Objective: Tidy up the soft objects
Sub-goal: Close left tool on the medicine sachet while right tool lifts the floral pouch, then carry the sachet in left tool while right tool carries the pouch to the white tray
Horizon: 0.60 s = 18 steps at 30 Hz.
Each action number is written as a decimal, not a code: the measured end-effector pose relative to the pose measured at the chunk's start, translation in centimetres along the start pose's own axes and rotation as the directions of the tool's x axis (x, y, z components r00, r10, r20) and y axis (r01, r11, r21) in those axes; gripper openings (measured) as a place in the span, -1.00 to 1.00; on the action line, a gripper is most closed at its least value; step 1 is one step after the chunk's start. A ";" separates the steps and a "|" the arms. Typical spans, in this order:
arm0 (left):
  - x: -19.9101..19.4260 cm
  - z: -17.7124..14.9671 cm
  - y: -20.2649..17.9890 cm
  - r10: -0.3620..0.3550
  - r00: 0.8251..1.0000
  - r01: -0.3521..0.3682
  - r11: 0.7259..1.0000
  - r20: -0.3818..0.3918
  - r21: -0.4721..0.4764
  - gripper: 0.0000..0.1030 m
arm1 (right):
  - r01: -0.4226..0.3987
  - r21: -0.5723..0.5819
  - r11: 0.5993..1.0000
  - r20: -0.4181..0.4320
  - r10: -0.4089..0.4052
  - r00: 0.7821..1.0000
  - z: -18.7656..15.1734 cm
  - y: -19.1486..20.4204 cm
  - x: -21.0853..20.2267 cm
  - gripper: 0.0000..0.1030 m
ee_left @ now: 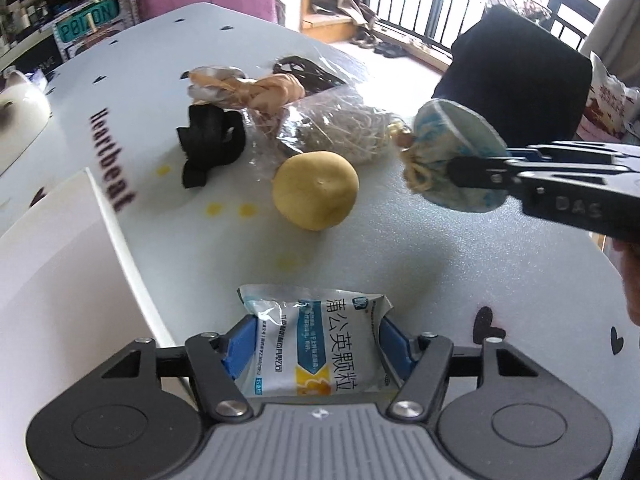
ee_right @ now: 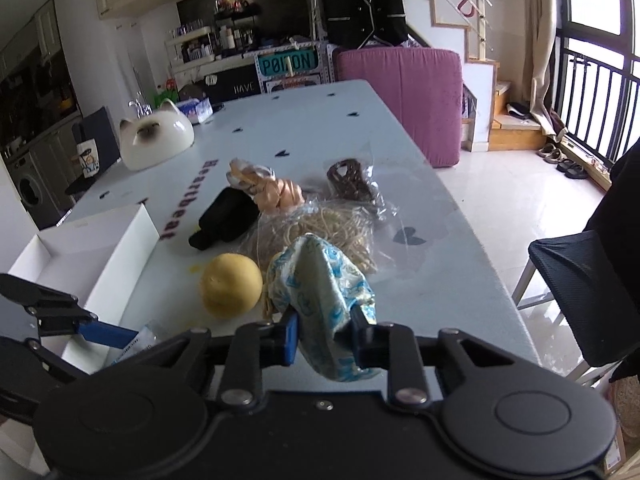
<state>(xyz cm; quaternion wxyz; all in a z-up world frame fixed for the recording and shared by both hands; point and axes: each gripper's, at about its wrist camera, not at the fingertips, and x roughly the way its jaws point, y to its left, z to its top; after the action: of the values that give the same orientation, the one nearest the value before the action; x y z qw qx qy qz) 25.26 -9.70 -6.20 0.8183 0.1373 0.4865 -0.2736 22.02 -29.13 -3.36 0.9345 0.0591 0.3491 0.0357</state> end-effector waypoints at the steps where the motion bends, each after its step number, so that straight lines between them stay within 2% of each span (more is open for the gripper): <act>1: -0.1 -0.1 0.0 0.001 1.000 -0.001 1.000 0.004 -0.008 0.29 | 0.000 0.001 1.000 0.008 0.000 1.000 -0.1 0.0 -0.5 -0.50; 9: -3.6 -1.1 -0.2 0.003 0.995 0.005 0.997 0.100 -0.076 0.28 | 0.004 0.006 1.000 0.034 -0.005 0.999 -1.0 0.3 -3.3 -0.50; 18: -9.3 -2.6 0.4 0.042 0.971 -0.001 0.985 0.237 -0.170 0.28 | -0.020 0.020 1.000 0.092 0.018 0.996 -1.3 1.9 -6.8 -0.50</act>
<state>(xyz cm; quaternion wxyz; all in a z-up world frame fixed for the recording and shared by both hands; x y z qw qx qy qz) 20.10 -5.17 0.59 0.8827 0.0388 0.4039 -0.2371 16.02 -27.86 0.33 0.9486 0.0738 0.3055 0.0382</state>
